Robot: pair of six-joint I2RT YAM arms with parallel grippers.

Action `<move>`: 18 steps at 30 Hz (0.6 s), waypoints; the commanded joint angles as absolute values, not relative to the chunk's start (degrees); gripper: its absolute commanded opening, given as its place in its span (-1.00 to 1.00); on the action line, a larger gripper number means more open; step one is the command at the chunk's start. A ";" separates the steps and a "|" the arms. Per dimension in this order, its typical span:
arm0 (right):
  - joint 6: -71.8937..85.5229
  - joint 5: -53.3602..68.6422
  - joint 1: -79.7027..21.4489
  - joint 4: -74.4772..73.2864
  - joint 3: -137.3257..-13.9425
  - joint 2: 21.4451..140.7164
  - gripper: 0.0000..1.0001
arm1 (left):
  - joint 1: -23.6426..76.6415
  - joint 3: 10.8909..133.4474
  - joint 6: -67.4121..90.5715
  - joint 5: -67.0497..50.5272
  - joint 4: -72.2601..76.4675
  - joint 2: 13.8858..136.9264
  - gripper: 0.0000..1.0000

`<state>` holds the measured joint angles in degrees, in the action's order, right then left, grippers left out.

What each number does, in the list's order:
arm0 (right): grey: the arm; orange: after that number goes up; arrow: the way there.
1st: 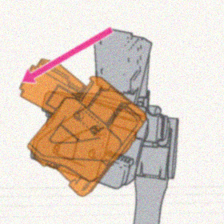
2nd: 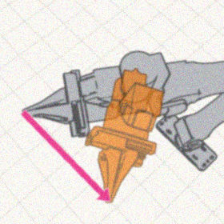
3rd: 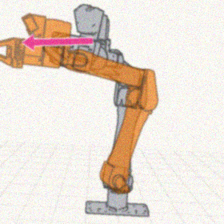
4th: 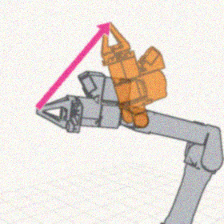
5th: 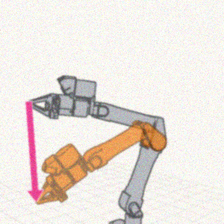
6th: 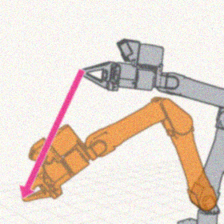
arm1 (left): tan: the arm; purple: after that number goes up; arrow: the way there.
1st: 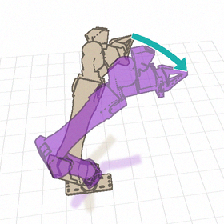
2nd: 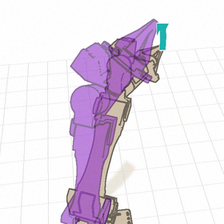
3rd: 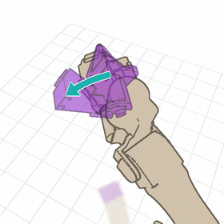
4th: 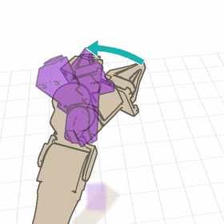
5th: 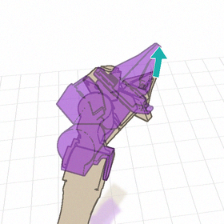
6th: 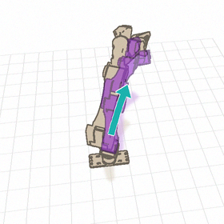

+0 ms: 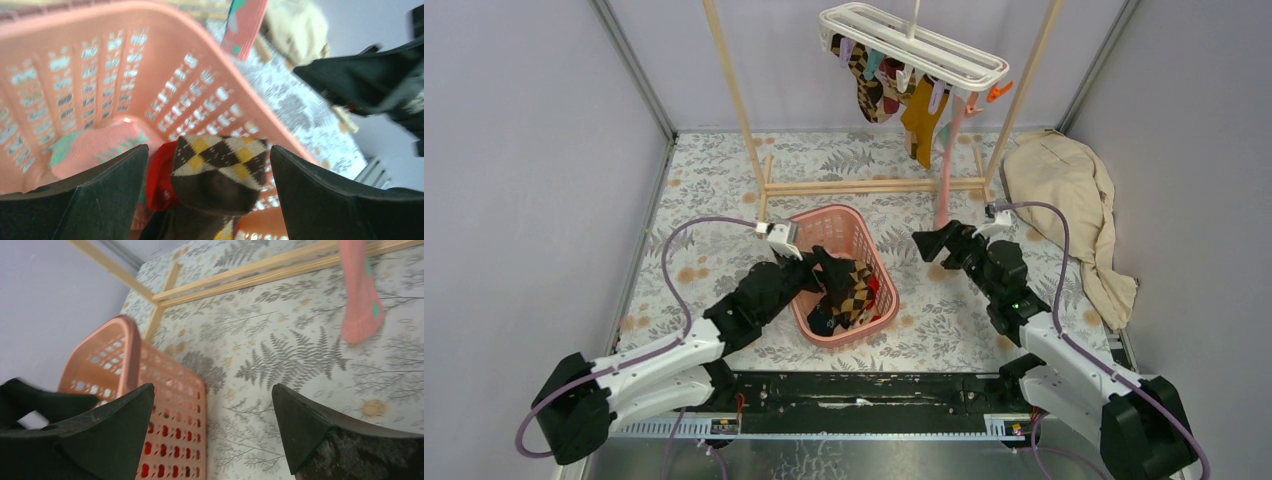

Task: Remove the socks clipped to the hanger
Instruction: Place the sock in the bin.

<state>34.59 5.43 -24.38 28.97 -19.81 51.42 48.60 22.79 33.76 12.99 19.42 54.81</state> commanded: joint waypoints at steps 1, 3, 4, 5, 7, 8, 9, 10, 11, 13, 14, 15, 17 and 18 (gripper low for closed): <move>31.83 -5.98 -24.20 32.78 -24.13 53.00 0.90 | 49.15 23.96 33.77 14.92 19.62 47.52 0.97; 31.90 -8.33 -23.17 34.39 -25.61 54.40 0.90 | 49.25 23.50 34.48 13.83 20.33 45.81 0.97; 31.99 -9.12 -22.40 35.43 -26.44 55.45 0.90 | 49.34 23.41 34.68 13.47 20.60 45.30 0.97; 32.45 -9.45 -21.31 36.25 -27.62 56.83 0.90 | 49.47 23.46 34.77 13.27 20.72 45.02 0.98; 34.46 -9.01 -18.30 38.49 -29.60 59.99 0.90 | 49.51 23.83 34.78 12.70 21.21 44.79 0.97; 35.98 -8.30 -16.28 39.77 -30.59 61.78 0.90 | 49.55 23.96 34.72 12.44 21.38 44.71 0.97; 37.35 -7.89 -14.58 41.27 -31.60 63.63 0.89 | 49.55 24.18 34.60 12.22 21.62 44.62 0.97; 37.93 -7.93 -13.23 42.69 -32.79 65.61 0.89 | 49.53 24.36 34.47 12.17 21.82 44.58 0.97; 37.99 -8.59 -12.27 43.86 -34.16 68.41 0.88 | 49.52 24.56 34.53 12.15 21.99 44.53 0.97; 37.84 -8.39 -10.19 45.09 -37.35 72.74 0.89 | 49.50 24.80 34.41 11.81 22.66 44.50 0.98; 37.93 -7.74 -9.56 47.41 -38.25 74.85 0.88 | 49.50 24.91 34.32 11.69 22.94 44.63 0.97; 37.65 -7.60 -9.29 48.98 -39.37 76.91 0.88 | 49.56 25.00 34.32 11.62 23.16 44.83 0.97; 35.86 -6.39 -8.86 51.55 -42.56 80.78 0.87 | 49.53 25.14 34.12 11.64 23.51 45.26 0.97; 34.96 -5.17 -8.57 53.76 -43.68 82.85 0.87 | 49.50 25.27 34.01 11.61 23.59 45.53 0.97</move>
